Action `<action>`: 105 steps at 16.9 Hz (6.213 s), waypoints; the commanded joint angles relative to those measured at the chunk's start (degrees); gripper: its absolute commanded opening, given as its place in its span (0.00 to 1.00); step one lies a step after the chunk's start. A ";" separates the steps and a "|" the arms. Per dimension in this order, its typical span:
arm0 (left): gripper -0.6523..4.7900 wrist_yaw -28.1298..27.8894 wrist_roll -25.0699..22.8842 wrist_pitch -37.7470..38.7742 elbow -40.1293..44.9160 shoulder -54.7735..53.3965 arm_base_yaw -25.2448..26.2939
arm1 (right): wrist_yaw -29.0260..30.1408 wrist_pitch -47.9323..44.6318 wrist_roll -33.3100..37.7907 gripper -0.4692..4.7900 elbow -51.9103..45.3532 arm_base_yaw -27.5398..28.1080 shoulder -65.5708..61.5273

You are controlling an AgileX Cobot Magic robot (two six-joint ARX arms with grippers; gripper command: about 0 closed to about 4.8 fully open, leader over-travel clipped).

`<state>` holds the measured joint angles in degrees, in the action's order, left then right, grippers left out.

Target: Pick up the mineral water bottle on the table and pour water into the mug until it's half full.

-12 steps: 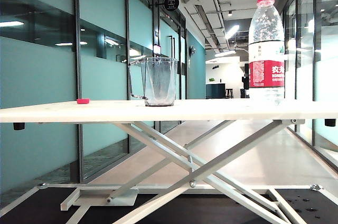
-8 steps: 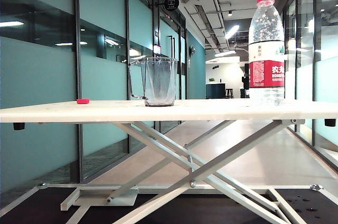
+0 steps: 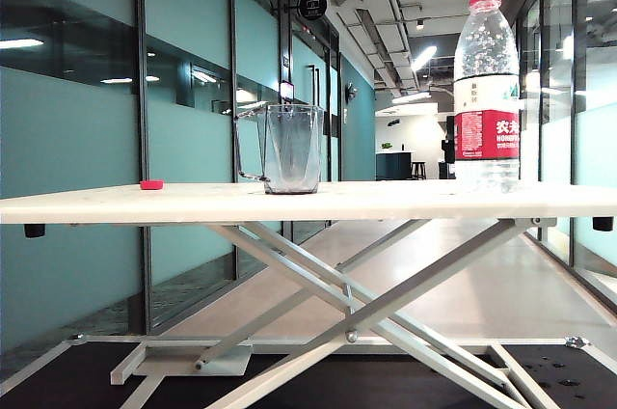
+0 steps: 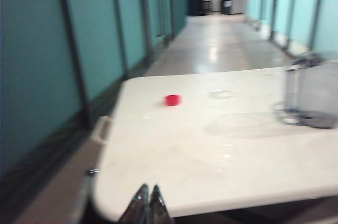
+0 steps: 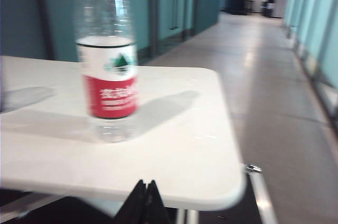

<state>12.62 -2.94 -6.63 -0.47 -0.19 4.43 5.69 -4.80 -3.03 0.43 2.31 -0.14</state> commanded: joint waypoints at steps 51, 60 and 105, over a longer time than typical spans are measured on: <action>0.11 29.62 -1.77 10.49 -0.11 -0.04 0.00 | 17.90 -47.28 3.34 0.21 47.74 -7.54 -100.52; 0.11 29.38 -2.99 10.88 -0.11 -0.04 0.00 | -10.73 -2.73 -27.54 0.21 71.21 -21.70 -97.79; 0.11 27.06 -4.13 13.03 -0.11 -0.04 -0.04 | -39.28 -6.19 -81.48 0.24 77.50 -27.56 -101.13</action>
<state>39.66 -6.83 6.70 -0.47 -0.19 4.40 -32.99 -8.67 -84.71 77.36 -25.19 -102.10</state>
